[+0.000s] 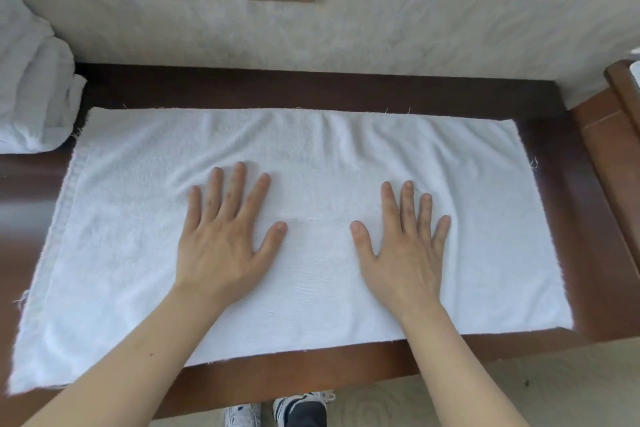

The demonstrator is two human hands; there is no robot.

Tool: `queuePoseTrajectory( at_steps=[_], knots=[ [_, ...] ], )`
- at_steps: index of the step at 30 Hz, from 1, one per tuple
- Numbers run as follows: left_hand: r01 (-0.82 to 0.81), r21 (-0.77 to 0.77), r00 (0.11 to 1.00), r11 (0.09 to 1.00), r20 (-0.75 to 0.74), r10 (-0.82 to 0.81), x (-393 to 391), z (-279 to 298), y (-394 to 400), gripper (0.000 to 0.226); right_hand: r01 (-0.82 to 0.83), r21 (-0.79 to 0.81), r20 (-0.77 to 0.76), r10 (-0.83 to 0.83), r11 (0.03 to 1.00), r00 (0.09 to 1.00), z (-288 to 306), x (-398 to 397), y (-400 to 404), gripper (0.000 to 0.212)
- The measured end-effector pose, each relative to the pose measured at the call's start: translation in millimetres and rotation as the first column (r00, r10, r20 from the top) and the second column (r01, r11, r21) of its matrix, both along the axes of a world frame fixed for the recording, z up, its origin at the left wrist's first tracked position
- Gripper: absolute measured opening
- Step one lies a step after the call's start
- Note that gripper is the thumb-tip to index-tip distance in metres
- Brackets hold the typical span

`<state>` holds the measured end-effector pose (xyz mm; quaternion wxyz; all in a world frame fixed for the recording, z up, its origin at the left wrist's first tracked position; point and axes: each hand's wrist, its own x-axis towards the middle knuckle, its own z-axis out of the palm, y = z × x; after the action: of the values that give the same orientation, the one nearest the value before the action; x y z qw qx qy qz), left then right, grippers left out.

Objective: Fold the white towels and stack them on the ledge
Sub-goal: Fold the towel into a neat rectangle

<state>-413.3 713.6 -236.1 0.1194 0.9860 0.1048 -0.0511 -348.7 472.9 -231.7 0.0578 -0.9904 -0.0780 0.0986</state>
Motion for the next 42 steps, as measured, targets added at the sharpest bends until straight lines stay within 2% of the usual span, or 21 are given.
queuePoseTrajectory(
  at_steps=[3, 6, 12, 15, 17, 20, 23, 25, 28, 33, 38, 42],
  knots=[
    [0.056, 0.000, 0.998, 0.998, 0.033, -0.056, 24.7, 2.3, -10.8, 0.070, -0.069, 0.044, 0.050, 0.067, 0.997, 0.997, -0.7, 13.8, 23.0, 0.075],
    [0.042, 0.037, 0.999, 0.998, -0.025, -0.041, 49.0, 1.1, 3.8, 0.072, -0.115, 0.015, 0.029, 0.115, 0.993, 0.993, -5.8, 29.6, 24.0, 0.070],
    [-0.125, 0.063, 0.991, 0.990, -0.049, 0.128, 49.4, 0.0, 70.8, 0.077, 0.056, -0.028, 0.029, -0.055, 0.998, 0.998, -6.1, 63.3, -53.7, 0.071],
    [-0.187, 0.058, 0.978, 0.981, -0.079, 0.191, 57.8, 5.9, 75.7, 0.080, 0.141, -0.041, 0.005, -0.141, 0.989, 0.990, -0.4, 82.6, -69.0, 0.073],
    [-0.148, 0.029, 0.987, 0.989, -0.063, 0.149, 65.6, 8.3, 51.2, 0.081, 0.114, -0.025, 0.015, -0.113, 0.993, 0.993, 1.8, 90.0, -57.0, 0.073],
    [0.001, -0.042, 1.000, 0.999, 0.029, 0.000, 83.6, 8.6, -9.2, 0.078, -0.042, 0.049, 0.055, 0.040, 0.998, 0.998, 1.1, 95.8, -13.5, 0.070],
    [0.132, 0.035, 0.987, 0.991, 0.088, -0.135, 101.2, 5.7, -56.8, 0.072, -0.156, 0.062, 0.053, 0.153, 0.986, 0.987, -4.9, 97.2, 21.3, 0.068],
    [0.146, 0.108, 0.988, 0.983, 0.044, -0.151, 105.9, 1.7, -59.6, 0.070, -0.180, 0.023, 0.059, 0.179, 0.983, 0.982, -9.9, 98.8, 22.2, 0.068],
    [0.055, 0.131, 0.997, 0.990, 0.039, -0.060, 102.6, -4.4, -28.7, 0.070, -0.145, 0.018, 0.075, 0.143, 0.989, 0.987, -13.1, 106.9, 1.2, 0.068],
    [-0.106, 0.048, 0.994, 0.993, 0.008, 0.106, 91.5, 0.4, 25.8, 0.071, -0.069, -0.017, 0.063, 0.070, 0.998, 0.996, -14.2, 124.9, -37.6, 0.068],
    [-0.226, -0.152, 0.969, 0.962, 0.063, 0.237, 79.1, 3.9, 52.8, 0.069, 0.021, -0.027, 0.057, -0.019, 0.999, 0.998, -12.5, 141.2, -72.8, 0.068],
    [-0.268, -0.005, 0.963, 0.963, -0.014, 0.268, 56.9, -2.6, 92.3, 0.071, 0.052, -0.030, 0.056, -0.051, 0.998, 0.997, -11.9, 146.9, -86.1, 0.068]
  ],
)
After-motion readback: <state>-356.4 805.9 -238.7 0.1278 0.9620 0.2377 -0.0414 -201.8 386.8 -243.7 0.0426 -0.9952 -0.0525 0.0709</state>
